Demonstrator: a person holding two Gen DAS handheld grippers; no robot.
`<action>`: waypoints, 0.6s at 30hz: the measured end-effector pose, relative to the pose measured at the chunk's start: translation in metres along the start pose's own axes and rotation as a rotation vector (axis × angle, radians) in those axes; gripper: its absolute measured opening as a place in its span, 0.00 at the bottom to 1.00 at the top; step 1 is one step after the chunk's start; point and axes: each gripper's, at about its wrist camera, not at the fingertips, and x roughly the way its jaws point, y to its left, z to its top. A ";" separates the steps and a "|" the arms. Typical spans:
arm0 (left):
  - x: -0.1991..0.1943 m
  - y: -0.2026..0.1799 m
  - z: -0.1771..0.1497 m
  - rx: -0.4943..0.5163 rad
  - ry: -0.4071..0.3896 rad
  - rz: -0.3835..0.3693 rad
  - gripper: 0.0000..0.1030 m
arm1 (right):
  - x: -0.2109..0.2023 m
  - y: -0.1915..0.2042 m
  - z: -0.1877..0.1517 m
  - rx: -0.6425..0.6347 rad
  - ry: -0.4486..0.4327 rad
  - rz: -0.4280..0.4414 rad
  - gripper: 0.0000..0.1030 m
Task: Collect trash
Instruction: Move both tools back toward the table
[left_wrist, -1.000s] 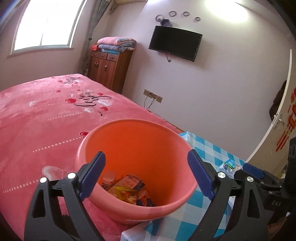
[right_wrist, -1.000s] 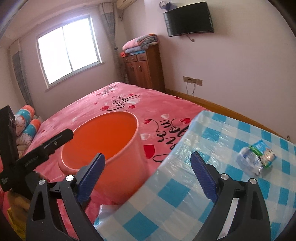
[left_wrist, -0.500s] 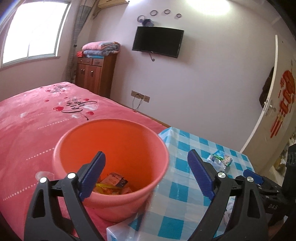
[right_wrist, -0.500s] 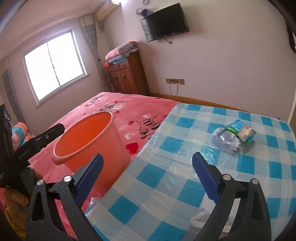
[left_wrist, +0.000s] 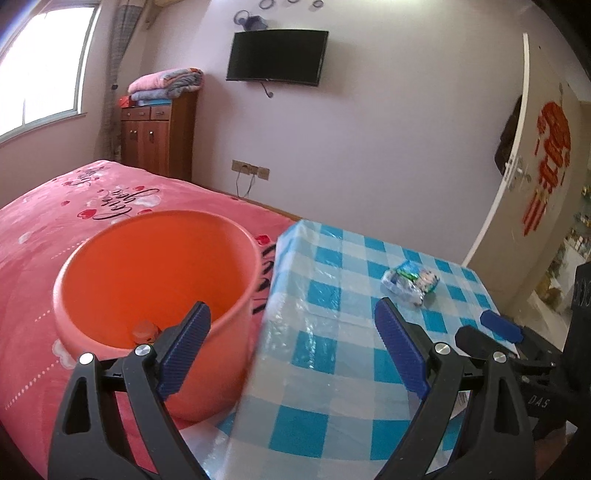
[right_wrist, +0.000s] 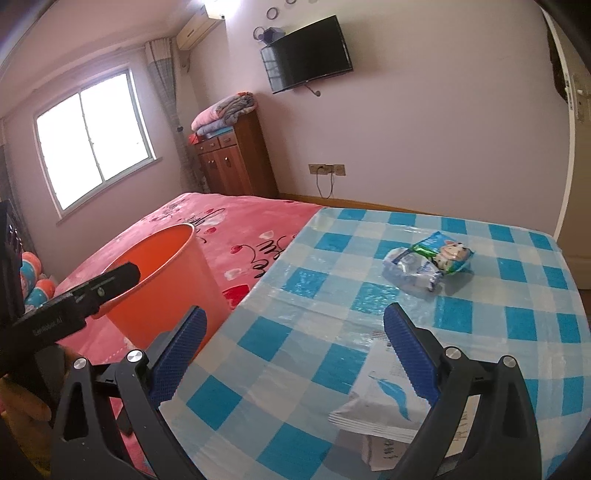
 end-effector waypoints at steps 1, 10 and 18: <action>0.001 -0.003 -0.001 0.005 0.007 -0.001 0.88 | -0.001 -0.003 -0.001 0.003 -0.002 -0.002 0.93; 0.012 -0.033 -0.010 0.041 0.078 -0.029 0.88 | -0.013 -0.034 -0.014 0.053 -0.019 -0.038 0.93; 0.021 -0.066 -0.016 0.092 0.113 -0.043 0.88 | -0.023 -0.066 -0.022 0.115 -0.034 -0.067 0.93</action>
